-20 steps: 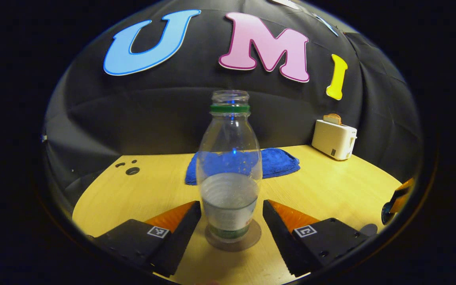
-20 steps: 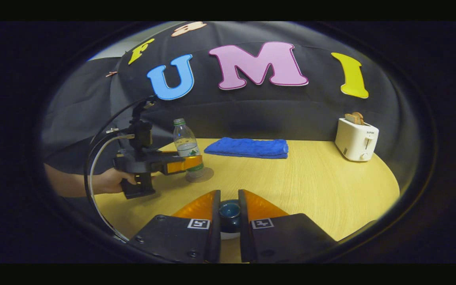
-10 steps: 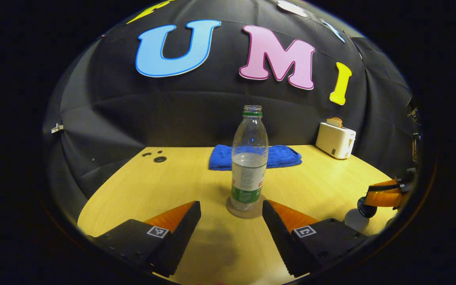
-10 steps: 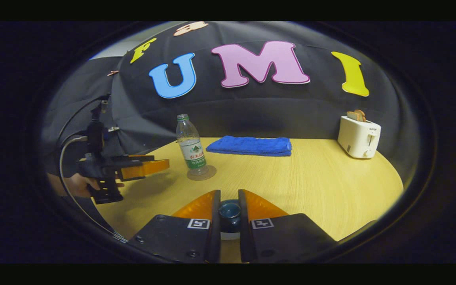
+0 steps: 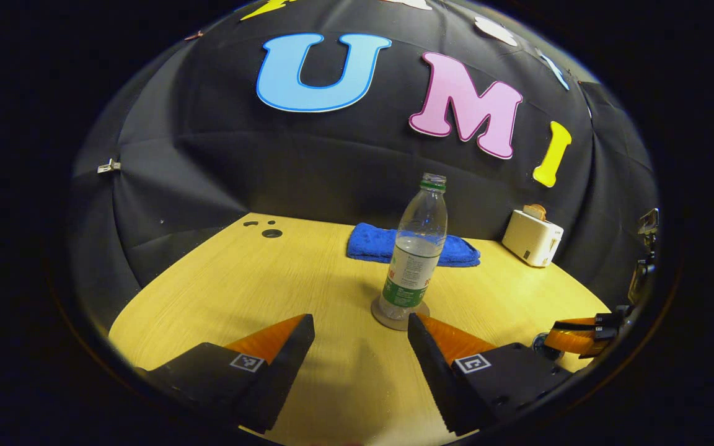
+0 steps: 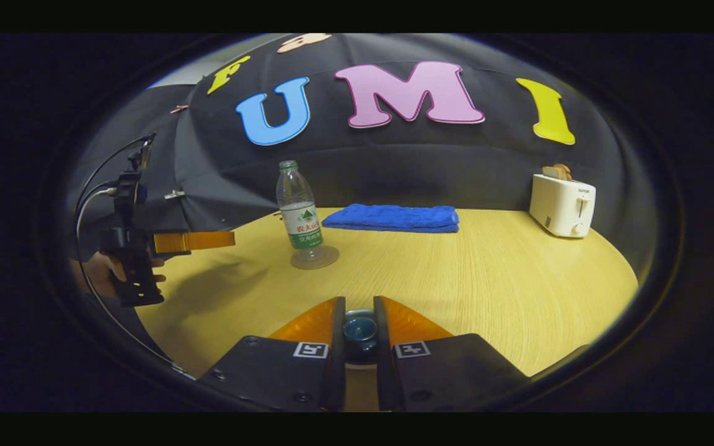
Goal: Open the teacup lid with one hand, grasp the water bottle and pour water into the teacup with the other hand; after pouring, place the water bottle on the coaster and then close the teacup lid.
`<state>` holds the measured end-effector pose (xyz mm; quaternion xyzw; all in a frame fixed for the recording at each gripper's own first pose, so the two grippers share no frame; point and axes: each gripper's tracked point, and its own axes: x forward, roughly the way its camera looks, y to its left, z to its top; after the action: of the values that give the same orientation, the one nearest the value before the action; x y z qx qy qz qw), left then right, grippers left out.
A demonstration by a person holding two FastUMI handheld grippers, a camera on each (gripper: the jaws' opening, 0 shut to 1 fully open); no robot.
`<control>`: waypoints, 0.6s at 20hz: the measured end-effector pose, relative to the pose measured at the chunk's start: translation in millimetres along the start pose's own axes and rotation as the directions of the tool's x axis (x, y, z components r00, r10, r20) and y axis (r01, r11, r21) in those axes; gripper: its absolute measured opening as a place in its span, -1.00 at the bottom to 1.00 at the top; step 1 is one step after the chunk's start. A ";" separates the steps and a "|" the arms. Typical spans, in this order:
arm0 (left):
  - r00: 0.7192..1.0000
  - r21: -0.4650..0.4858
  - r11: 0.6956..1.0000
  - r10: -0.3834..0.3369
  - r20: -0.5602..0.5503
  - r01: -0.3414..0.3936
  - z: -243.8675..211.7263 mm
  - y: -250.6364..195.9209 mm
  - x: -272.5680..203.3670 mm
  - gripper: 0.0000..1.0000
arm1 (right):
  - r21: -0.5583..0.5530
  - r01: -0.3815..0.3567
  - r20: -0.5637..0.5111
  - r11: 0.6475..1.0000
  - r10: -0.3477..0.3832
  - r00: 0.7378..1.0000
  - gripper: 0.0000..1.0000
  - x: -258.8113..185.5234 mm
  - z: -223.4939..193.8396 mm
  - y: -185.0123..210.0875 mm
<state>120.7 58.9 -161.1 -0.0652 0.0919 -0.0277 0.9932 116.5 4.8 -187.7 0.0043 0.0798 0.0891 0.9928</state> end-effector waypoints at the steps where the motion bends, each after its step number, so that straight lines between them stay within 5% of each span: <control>1: 1.000 -0.002 1.000 -0.009 0.000 0.009 -0.9 -3.0 -1.2 0.91 | 0.003 0.000 0.006 1.000 0.000 1.000 -0.45 0.7 2.0 0.2; 3: 1.000 -0.001 1.000 -0.018 -0.003 0.018 -2.5 -6.9 -0.7 0.91 | 0.004 -0.008 -0.001 1.000 0.008 1.000 -0.50 0.3 1.0 2.0; 6: 1.000 0.007 1.000 -0.015 0.004 0.015 2.9 -9.0 -3.1 0.91 | 0.005 -0.014 -0.005 1.000 0.014 1.000 -0.35 -3.2 0.5 3.7; 7: 1.000 0.009 1.000 -0.013 0.007 0.013 5.5 -9.4 -5.0 0.91 | 0.005 -0.014 -0.005 1.000 0.014 1.000 -0.14 -5.0 1.6 2.8; 8: 1.000 0.012 1.000 -0.011 0.011 0.011 10.5 -10.4 -8.7 0.91 | 0.009 -0.016 -0.011 1.000 0.016 1.000 -0.27 -6.5 1.3 3.9; 9: 1.000 0.016 1.000 -0.001 0.016 0.001 15.3 -9.8 -12.7 0.91 | 0.013 -0.016 -0.008 1.000 0.016 1.000 -0.19 -10.1 5.7 4.2; 11: 0.999 0.022 1.000 -0.006 0.044 0.005 35.2 -16.9 -22.8 0.91 | 0.013 -0.018 0.000 1.000 0.018 1.000 0.57 -20.1 17.7 4.8; 12: 0.998 0.031 1.000 0.000 0.060 -0.002 47.4 -19.8 -29.5 0.91 | 0.008 -0.013 0.013 1.000 0.013 1.000 0.60 -24.5 28.8 4.0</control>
<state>99.7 47.1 -107.0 -0.0508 0.0616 -0.0267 0.9964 96.5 4.5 -155.3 0.0096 0.0738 0.0953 0.9927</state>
